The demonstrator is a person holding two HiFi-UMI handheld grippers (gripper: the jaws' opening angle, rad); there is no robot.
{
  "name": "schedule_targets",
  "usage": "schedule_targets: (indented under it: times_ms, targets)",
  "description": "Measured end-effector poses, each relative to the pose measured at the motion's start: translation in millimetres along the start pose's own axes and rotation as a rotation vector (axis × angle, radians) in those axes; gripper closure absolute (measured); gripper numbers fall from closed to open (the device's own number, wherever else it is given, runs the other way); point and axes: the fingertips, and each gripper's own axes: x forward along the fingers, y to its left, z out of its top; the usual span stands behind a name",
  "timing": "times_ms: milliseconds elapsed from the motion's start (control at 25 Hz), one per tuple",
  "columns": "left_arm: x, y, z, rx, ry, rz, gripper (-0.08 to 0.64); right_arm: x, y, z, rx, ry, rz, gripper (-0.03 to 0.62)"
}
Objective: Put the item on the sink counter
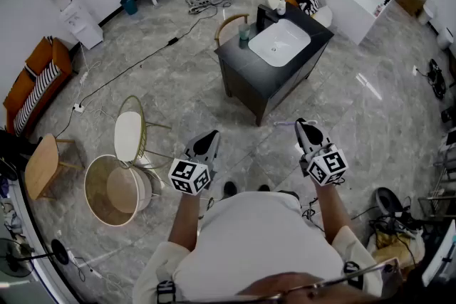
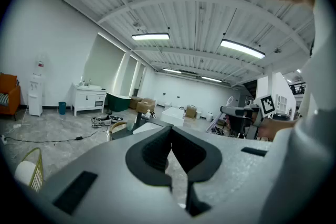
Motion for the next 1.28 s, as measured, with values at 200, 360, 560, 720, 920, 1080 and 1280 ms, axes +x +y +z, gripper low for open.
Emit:
schedule_targets:
  times_ms: [200,360,560,720,920,1080,1280]
  targets:
    - [0.1,-1.0,0.2,-0.004,-0.003,0.003,0.557,0.7,-0.8,0.2,0.002,0.002,0.001,0.561]
    - [-2.4,2.2,1.2,-0.01,-0.006,0.005,0.557,3.3,1.8,2.5,0.001,0.001,0.0,0.561]
    - [-1.9,7.4,0.7,-0.014,-0.003,0.001,0.557,6.6,2.1,3.1,0.034,-0.01,0.002,0.561]
    - [-2.1,12.5,-0.6,-0.016,0.001,-0.012,0.557,8.6,4.1,0.7,0.039,-0.008,-0.018,0.561]
    - [-0.8,24.9,-0.9,-0.016,0.011,-0.041,0.557,15.5,10.1,-1.6,0.042,-0.011,-0.046,0.562]
    - [-3.5,38.9,-6.5,-0.015,0.02,-0.069,0.557,20.6,22.2,-10.0,0.041,-0.009,-0.075,0.561]
    - [-4.6,53.8,-8.3,-0.01,0.036,-0.11,0.557,26.9,34.4,-12.7,0.045,-0.013,-0.114,0.563]
